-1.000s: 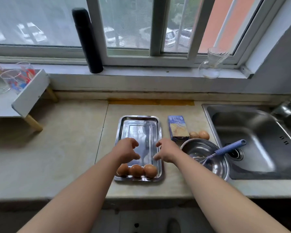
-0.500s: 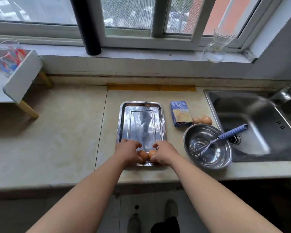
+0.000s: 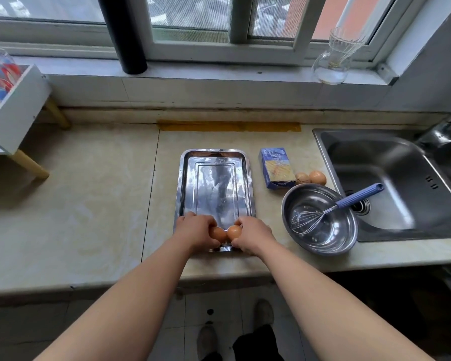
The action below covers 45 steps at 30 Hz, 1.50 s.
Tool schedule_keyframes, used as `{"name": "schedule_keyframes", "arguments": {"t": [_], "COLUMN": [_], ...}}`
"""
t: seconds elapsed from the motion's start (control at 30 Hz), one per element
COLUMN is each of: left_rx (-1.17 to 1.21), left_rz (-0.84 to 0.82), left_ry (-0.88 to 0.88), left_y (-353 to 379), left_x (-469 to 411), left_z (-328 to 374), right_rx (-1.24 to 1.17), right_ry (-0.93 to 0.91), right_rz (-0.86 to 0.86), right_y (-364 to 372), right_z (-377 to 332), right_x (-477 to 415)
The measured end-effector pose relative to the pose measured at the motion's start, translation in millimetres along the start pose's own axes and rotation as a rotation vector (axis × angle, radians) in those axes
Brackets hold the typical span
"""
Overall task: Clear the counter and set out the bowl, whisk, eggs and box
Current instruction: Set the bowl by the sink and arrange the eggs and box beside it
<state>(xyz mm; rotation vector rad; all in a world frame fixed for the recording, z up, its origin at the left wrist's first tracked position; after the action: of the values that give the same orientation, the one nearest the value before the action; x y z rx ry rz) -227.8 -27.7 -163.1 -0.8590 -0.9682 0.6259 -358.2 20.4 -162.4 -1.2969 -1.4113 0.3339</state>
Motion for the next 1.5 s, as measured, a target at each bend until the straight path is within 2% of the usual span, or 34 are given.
{"name": "schedule_keyframes", "arguments": {"t": [0.23,0.53,0.8,0.97,1.2,1.5], "left_rx": [-0.009,0.147,0.266,0.310,0.241,0.257], "left_rz": [0.019,0.186,0.264,0.300,0.344,0.260], "left_ry": [-0.008,-0.071,-0.044,-0.016,-0.011,-0.043], "left_y": [0,-38,-68,-85,-92,-70], "left_x": [-4,-13,-51,-83,-133,-185], "left_z": [-2,7,69,119,186,225], "right_rx": [-0.040,-0.200,-0.325,-0.350,-0.340,-0.289], "right_ry": [0.019,0.073,0.027,0.083,0.144,0.129], "right_rz": [0.008,0.094,0.236,0.309,0.328,0.236], "right_y": [-3,-47,-125,-175,-222,-225], "right_z": [2,22,56,96,156,194], "right_x": [-1,-4,-15,-35,-72,-122]}}
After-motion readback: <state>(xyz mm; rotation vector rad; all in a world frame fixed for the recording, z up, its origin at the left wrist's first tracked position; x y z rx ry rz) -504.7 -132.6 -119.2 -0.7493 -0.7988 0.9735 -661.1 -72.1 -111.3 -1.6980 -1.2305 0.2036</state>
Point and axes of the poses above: each hand's wrist, its own x-axis away from the middle knuckle, its own y-axis out of the palm, z = x × y, the point moved 8 cm from there along -x, towards the middle knuckle
